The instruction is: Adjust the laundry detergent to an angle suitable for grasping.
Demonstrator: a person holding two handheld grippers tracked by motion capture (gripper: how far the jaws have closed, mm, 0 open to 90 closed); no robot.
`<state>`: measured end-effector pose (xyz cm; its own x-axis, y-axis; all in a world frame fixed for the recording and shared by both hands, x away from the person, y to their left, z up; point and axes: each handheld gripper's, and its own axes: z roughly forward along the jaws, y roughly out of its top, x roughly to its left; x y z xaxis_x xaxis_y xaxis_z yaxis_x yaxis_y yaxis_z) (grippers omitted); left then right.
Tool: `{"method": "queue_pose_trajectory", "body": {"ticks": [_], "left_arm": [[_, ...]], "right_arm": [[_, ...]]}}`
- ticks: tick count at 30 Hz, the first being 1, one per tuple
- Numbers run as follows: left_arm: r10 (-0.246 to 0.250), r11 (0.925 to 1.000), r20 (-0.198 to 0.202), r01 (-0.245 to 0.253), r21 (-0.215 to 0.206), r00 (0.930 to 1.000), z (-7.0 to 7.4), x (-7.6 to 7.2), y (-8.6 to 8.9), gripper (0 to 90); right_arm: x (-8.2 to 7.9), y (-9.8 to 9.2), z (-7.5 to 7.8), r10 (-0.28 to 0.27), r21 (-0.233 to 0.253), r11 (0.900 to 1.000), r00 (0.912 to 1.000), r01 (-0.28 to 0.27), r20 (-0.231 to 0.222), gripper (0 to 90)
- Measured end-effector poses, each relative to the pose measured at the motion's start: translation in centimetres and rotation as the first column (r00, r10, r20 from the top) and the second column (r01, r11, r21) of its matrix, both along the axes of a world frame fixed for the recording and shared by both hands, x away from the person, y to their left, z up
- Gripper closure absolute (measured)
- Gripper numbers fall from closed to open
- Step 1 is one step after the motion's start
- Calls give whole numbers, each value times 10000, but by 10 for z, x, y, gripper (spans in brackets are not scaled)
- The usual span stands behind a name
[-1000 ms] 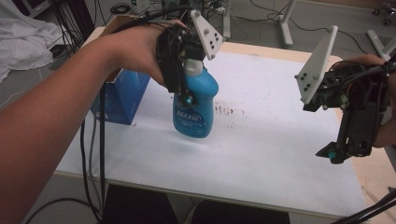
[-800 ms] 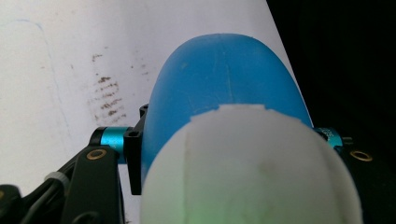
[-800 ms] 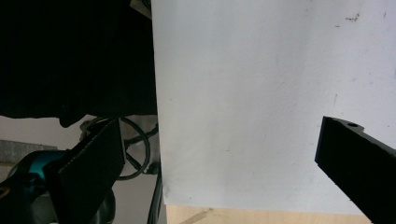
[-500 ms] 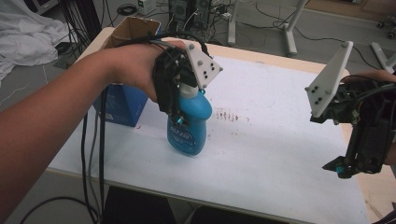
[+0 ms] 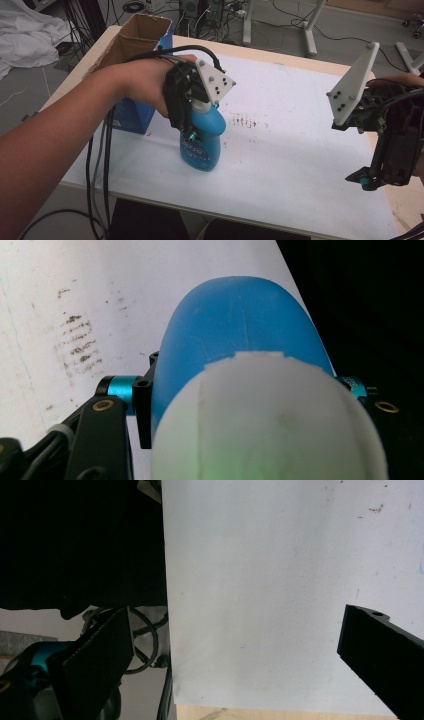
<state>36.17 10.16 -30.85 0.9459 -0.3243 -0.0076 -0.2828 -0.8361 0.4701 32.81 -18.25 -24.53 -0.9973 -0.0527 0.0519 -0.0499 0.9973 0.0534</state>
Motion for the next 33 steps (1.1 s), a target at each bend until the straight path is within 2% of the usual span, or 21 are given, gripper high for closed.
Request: {"method": "queue_pose_trajectory", "body": {"ticks": [9, 14, 23, 25, 28, 33], "left_arm": [[-297, 9995, 196, 299, -86, 9994, -3, -3, -5, 387], [-306, 9990, 41, 307, -322, 9995, -5, -6, -3, 386], [0, 9996, -243, -7, -275, 9997, -6, -2, -4, 379], [156, 9995, -241, -162, -259, 9996, -6, -3, -4, 347], [391, 9991, -460, -398, -150, 9982, -5, -2, -4, 275], [511, 9987, -465, -509, 55, 9976, -1, -3, -6, 251]], "right_arm": [[3, -2, -4, -128, -39, 9999, 9999, 127, -103, 11], [3, 0, -8, -40, -153, 9999, 9999, 38, -150, 10], [6, -3, -11, -111, -40, 9999, 9997, 110, -204, 10], [7, -3, -10, -105, -15, 9999, 9997, 105, -201, 10], [6, -4, -10, -98, 10, 10000, 9998, 98, -200, 11], [6, -4, -10, -100, 36, 9999, 9998, 101, -166, 11]]}}
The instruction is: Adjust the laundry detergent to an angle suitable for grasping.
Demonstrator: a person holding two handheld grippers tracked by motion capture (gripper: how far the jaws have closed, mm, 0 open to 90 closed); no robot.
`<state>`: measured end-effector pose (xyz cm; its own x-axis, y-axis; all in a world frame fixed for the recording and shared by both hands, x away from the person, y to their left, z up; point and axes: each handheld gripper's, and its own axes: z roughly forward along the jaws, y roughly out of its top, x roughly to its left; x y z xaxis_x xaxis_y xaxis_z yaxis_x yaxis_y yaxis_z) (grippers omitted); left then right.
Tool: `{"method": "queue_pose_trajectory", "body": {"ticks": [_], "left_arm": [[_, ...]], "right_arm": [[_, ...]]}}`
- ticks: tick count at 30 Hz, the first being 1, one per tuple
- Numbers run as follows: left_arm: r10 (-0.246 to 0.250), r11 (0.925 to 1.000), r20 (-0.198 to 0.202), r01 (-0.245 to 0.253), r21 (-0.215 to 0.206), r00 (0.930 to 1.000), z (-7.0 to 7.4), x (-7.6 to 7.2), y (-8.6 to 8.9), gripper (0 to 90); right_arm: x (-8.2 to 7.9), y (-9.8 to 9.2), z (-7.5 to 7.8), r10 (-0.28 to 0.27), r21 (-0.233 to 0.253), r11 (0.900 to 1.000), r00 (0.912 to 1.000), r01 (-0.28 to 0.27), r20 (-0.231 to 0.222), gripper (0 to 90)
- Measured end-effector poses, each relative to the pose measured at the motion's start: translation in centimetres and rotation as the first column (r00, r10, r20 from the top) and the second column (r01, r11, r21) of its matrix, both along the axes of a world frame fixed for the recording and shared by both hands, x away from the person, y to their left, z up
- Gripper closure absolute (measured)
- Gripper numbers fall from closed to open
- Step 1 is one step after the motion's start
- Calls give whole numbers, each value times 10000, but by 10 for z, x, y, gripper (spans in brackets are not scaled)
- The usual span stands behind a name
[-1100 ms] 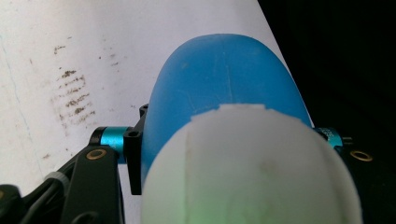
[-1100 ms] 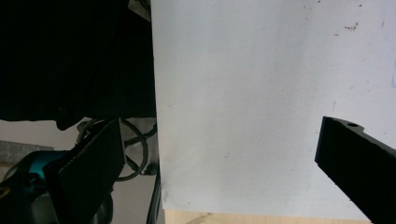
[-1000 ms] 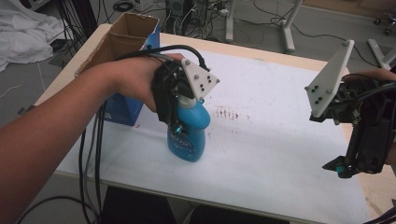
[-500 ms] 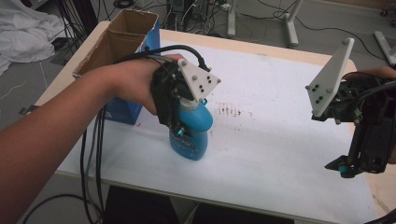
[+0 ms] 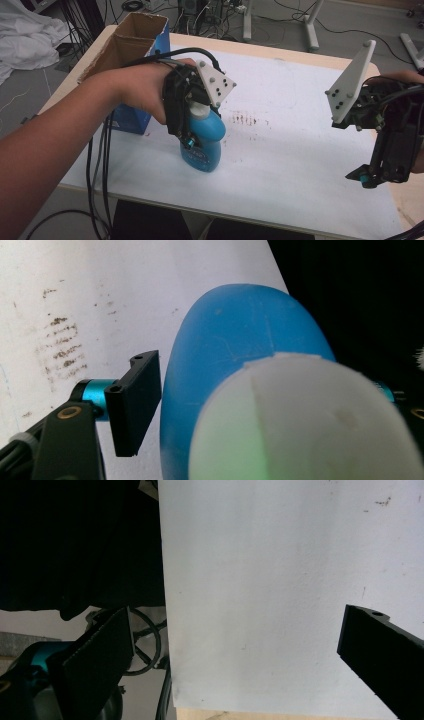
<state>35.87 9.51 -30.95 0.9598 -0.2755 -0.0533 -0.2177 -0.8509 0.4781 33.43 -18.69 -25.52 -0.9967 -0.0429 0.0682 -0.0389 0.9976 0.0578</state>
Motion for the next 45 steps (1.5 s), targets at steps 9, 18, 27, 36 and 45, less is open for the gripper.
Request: {"method": "queue_pose_trajectory", "body": {"ticks": [9, 18, 27, 36, 45], "left_arm": [[197, 9986, -24, -195, 489, 9998, 10, -2, -1, 216], [471, 9930, 143, -484, 1077, 9988, 29, 0, 5, 161], [969, 9791, 252, -999, 1771, 9950, 45, 5, 12, 116], [1682, 9548, 328, -1711, 2432, 9852, 59, 15, 22, 60], [2378, 9291, 480, -2416, 2800, 9701, 68, 30, 34, 17]], "right_arm": [[1, 3, -1, 72, -36, 10000, 10000, -72, -26, 11], [3, 5, -1, 193, 9, 9998, 9998, -193, -50, 11], [7, 7, -1, 279, 12, 9996, 9996, -279, -55, 10], [14, 11, 5, 211, 87, 9997, 9998, -211, 10, 11], [28, 20, 16, 206, 182, 9996, 9997, -208, 117, 11]]}}
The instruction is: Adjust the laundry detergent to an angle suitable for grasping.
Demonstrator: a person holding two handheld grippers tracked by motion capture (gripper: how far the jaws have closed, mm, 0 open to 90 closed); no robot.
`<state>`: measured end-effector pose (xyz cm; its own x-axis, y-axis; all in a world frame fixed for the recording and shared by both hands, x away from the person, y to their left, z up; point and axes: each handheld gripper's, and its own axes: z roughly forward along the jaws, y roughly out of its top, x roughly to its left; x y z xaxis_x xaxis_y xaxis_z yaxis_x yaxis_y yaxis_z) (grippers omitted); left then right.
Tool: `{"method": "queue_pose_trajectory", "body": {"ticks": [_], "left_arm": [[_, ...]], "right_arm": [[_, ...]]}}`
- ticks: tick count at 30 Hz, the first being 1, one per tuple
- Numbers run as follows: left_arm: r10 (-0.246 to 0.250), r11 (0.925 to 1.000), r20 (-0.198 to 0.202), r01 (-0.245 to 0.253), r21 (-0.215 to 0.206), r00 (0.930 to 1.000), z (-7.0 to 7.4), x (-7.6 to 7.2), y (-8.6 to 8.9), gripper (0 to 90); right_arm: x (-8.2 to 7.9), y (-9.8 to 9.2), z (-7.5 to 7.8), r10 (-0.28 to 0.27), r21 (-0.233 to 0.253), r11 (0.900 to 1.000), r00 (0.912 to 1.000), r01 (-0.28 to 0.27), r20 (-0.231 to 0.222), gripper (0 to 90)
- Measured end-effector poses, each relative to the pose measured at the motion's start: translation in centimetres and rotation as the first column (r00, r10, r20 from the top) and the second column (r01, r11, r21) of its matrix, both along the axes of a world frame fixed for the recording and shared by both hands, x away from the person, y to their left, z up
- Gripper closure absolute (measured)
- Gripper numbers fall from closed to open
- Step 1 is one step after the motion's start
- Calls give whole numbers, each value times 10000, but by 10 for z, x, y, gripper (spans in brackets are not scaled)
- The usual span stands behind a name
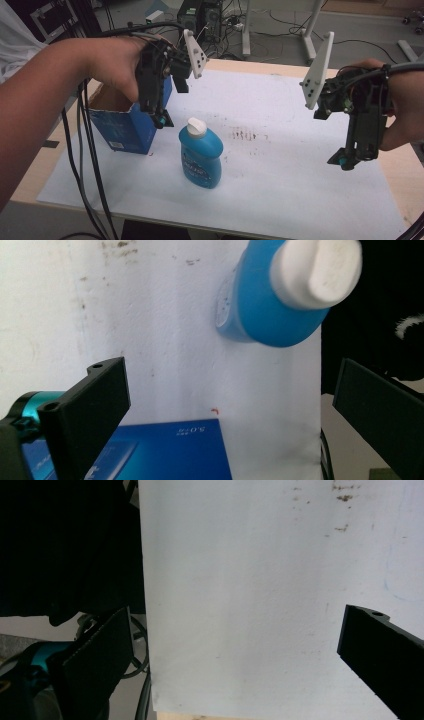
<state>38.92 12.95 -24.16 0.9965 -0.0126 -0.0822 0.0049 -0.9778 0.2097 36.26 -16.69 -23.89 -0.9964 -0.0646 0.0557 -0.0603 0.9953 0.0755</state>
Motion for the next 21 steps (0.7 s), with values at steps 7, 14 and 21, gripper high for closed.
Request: {"method": "queue_pose_trajectory", "body": {"ticks": [7, 14, 21], "left_arm": [[760, 9962, -190, -751, 437, 9969, 0, 18, 6, 17], [1264, 9880, 49, -1263, 889, 9920, 3, 33, 3, 17], [1487, 9849, 388, -1515, 834, 9881, 7, 40, 0, 18]], "right_arm": [[7, 13, 0, 107, 54, 9999, 9999, -107, -77, 10], [12, 19, -1, 101, 157, 9998, 9999, -99, -127, 10], [16, 14, 3, -67, 323, 9995, 9999, 70, -88, 10]]}}
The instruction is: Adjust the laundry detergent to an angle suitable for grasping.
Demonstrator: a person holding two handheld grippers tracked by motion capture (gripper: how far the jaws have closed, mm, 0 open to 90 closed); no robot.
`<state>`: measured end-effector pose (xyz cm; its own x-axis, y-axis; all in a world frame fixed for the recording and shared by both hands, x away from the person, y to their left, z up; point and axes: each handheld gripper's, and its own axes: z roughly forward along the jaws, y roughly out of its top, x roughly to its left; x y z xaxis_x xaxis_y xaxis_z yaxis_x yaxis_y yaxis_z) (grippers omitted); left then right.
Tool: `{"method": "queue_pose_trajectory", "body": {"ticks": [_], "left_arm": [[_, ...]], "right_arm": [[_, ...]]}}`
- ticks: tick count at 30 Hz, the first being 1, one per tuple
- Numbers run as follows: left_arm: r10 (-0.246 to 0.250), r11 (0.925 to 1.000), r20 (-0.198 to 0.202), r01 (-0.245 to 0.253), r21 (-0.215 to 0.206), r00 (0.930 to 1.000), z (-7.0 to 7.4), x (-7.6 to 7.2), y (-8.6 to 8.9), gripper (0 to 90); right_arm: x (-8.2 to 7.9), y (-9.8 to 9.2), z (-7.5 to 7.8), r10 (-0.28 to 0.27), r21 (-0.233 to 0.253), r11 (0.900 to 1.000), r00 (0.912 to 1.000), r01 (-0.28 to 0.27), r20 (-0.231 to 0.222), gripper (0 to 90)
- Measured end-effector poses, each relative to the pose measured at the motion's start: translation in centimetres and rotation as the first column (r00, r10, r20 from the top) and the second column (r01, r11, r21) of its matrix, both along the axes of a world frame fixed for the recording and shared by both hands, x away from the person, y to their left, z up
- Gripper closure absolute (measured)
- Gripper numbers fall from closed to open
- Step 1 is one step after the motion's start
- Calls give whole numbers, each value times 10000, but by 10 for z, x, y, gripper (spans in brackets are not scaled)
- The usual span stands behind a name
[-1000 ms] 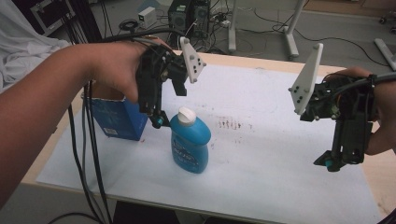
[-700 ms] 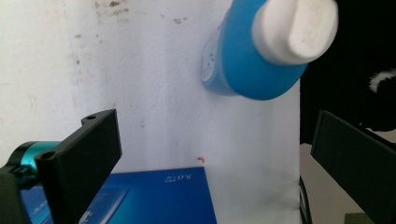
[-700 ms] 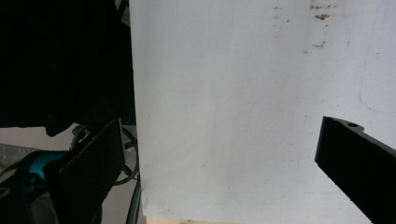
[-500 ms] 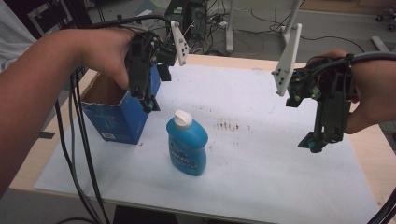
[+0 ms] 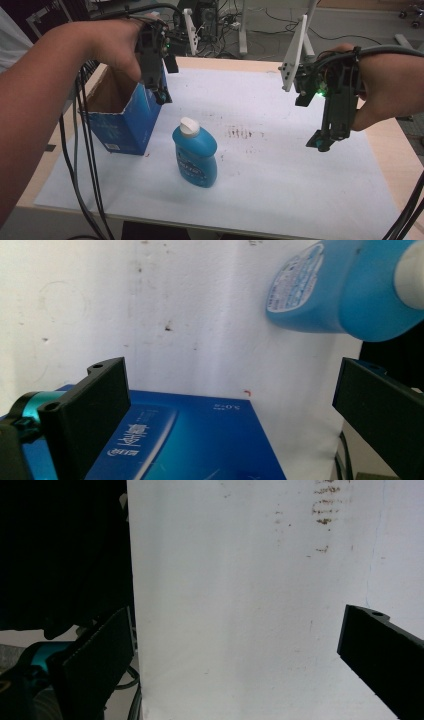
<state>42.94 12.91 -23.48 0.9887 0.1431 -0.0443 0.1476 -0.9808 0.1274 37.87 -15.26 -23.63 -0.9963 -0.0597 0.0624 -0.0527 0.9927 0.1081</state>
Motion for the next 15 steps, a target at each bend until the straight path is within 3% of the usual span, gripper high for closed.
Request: {"method": "queue_pose_trajectory", "body": {"ticks": [6, 10, 15], "left_arm": [[249, 9997, 37, -249, 59, 9997, 4, 2, 2, 18], [155, 9993, 114, -158, 328, 9998, 6, 0, 2, 18], [-23, 9997, 196, 18, 259, 9998, 9, -2, 2, 18]], "right_arm": [[-3, -3, 3, 89, 111, 9999, 9999, -91, 126, 11], [-6, -5, 6, 71, 233, 9997, 9998, -75, 170, 10], [-6, -7, 9, -111, 178, 9998, 9997, 107, 234, 10]]}}
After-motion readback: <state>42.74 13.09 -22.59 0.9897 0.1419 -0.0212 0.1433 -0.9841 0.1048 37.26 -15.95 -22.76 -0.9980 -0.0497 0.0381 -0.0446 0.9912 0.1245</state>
